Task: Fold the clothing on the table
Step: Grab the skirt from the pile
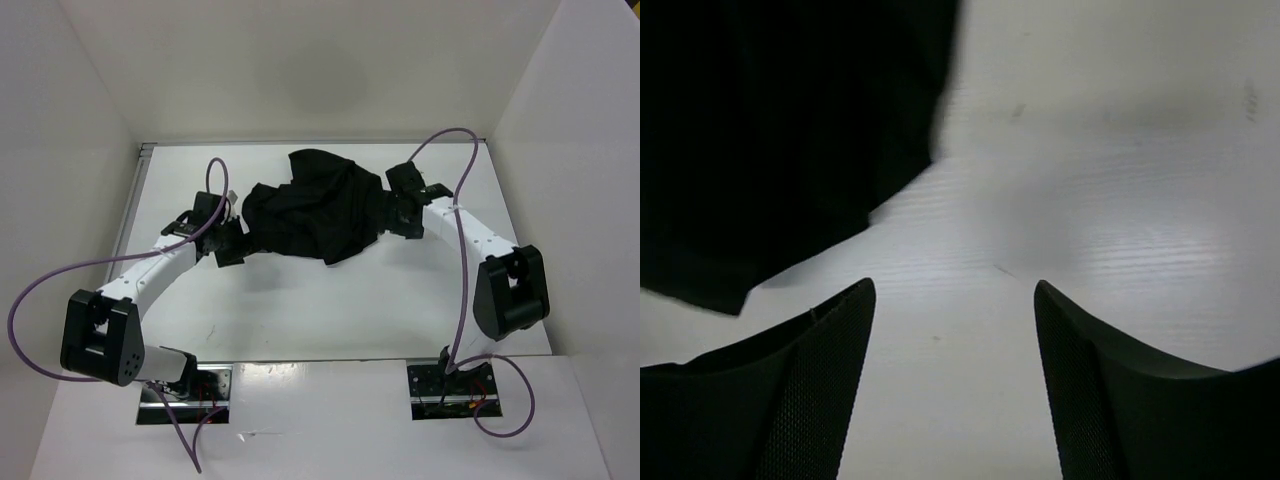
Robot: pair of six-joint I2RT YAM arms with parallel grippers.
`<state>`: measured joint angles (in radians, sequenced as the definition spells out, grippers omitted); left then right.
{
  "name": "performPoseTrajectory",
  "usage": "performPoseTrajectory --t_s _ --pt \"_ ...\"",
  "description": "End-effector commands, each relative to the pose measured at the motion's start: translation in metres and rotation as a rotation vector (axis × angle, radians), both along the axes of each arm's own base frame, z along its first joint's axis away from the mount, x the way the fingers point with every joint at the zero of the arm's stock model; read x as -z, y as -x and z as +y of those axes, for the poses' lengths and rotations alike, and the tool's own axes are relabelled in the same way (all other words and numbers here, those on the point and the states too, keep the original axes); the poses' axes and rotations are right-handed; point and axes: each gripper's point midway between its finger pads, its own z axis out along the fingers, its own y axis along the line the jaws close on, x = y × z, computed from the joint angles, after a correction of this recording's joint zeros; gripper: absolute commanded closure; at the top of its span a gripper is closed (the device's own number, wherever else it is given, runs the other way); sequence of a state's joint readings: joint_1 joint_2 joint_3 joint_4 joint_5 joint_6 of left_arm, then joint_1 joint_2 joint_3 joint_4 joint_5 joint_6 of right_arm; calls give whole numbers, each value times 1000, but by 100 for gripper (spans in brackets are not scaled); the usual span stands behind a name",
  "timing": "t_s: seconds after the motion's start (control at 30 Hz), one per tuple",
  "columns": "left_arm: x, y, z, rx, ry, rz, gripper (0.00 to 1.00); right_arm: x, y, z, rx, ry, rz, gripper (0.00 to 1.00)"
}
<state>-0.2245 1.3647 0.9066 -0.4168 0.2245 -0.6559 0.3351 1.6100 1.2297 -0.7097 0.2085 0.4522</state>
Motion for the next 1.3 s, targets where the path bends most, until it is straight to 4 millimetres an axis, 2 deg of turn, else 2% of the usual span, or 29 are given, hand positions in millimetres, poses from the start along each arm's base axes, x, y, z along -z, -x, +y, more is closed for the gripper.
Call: performPoseTrajectory --t_s 0.0,0.03,0.13,0.2,0.23,0.33,0.47,0.53,0.6,0.67,0.7,0.8,0.87,0.9,0.97,1.0,1.03,1.07,1.13,1.17,1.2,1.23,1.27 --pt "-15 -14 -4 21 1 -61 9 -52 -13 60 -247 -198 -160 30" --pt "-12 -14 -4 28 -6 -55 9 -59 -15 68 -289 -202 -183 32" --pt "-9 -13 -5 34 -1 -45 9 -62 -18 94 -423 -105 -214 33" --pt "-6 -10 -6 40 5 -34 9 -52 -17 108 -478 -52 -212 33" --pt "-6 -10 -6 40 5 -34 9 -59 -21 117 -492 -70 -243 34" --pt "-2 -6 -5 40 1 -16 9 -58 -28 135 -557 -57 -284 34" --pt "-1 -3 -6 45 6 -4 9 -52 -49 145 -597 -7 -308 36" --pt "0 -1 -5 52 -1 3 9 -42 -56 151 -605 19 -294 36" --pt "0 -1 -5 52 -1 3 9 -41 -66 150 -594 45 -318 37" --pt "0 -1 -5 52 -1 3 9 -35 -69 154 -600 66 -322 38" --pt "0 0 -7 57 6 4 9 -39 -71 161 -615 68 -335 38" --pt "0 0 -7 58 6 4 9 -17 -72 164 -628 75 -281 48" --pt "0 0 -7 58 6 4 9 -12 -71 166 -636 69 -270 57" --pt "0 0 -7 58 6 4 9 -8 -70 167 -643 64 -260 72" --pt "0 0 -7 58 6 4 9 -4 -63 169 -665 44 -231 89" --pt "0 0 -7 58 6 4 9 -16 -62 171 -663 29 -235 99" --pt "3 0 -7 57 5 13 9 -25 -59 177 -678 13 -250 100" --pt "3 0 -7 57 5 13 9 -56 -59 184 -694 -30 -306 100" --pt "1 -2 -7 58 7 3 9 -94 -52 191 -726 -86 -346 100" --pt "1 -5 -8 50 11 6 9 -147 -48 205 -773 -170 -437 100" --pt "1 -5 -8 50 11 6 9 -168 -39 208 -796 -214 -447 100" --pt "0 -8 -9 50 11 6 9 -221 -25 218 -863 -302 -526 100" --pt "-1 -10 -9 50 13 -4 9 -264 -19 222 -894 -349 -619 100"
